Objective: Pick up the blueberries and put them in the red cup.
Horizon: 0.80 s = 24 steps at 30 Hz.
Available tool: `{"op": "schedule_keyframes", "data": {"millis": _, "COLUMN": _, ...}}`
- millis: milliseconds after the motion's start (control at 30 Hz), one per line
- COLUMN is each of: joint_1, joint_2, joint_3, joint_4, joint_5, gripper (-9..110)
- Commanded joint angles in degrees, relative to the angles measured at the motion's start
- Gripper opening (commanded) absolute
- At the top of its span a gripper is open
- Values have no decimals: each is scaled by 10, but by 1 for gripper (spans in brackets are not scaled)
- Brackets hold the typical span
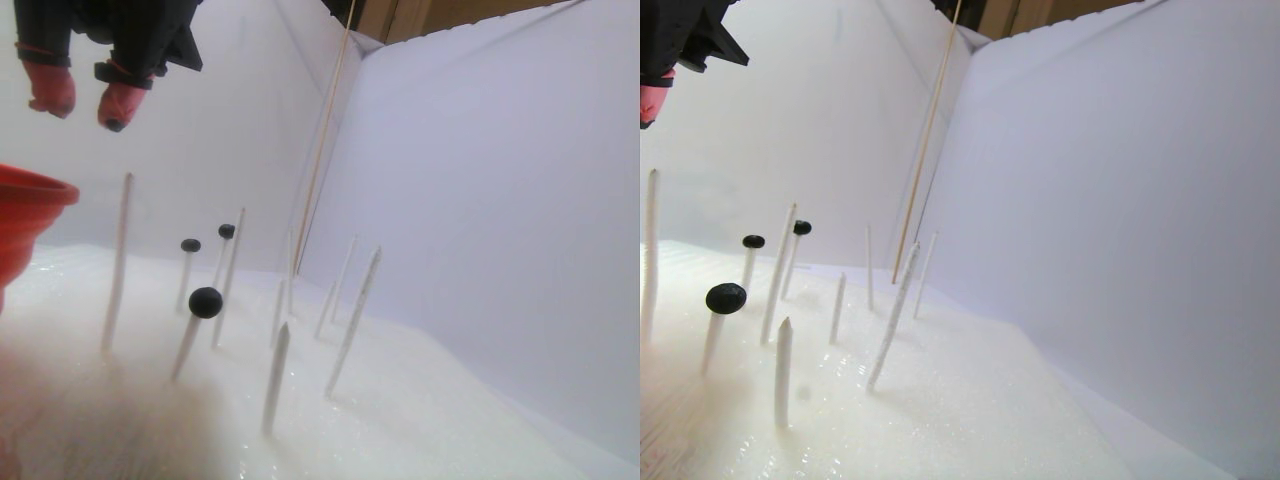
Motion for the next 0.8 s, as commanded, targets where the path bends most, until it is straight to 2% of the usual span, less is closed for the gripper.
{"op": "schedule_keyframes", "data": {"millis": 0, "joint_1": 19, "joint_2": -4, "joint_3": -33, "joint_4": -15, "joint_5": -5, "gripper": 15}}
{"op": "schedule_keyframes", "data": {"millis": 767, "joint_1": 77, "joint_2": -96, "joint_3": -77, "joint_4": -74, "joint_5": -40, "gripper": 15}}
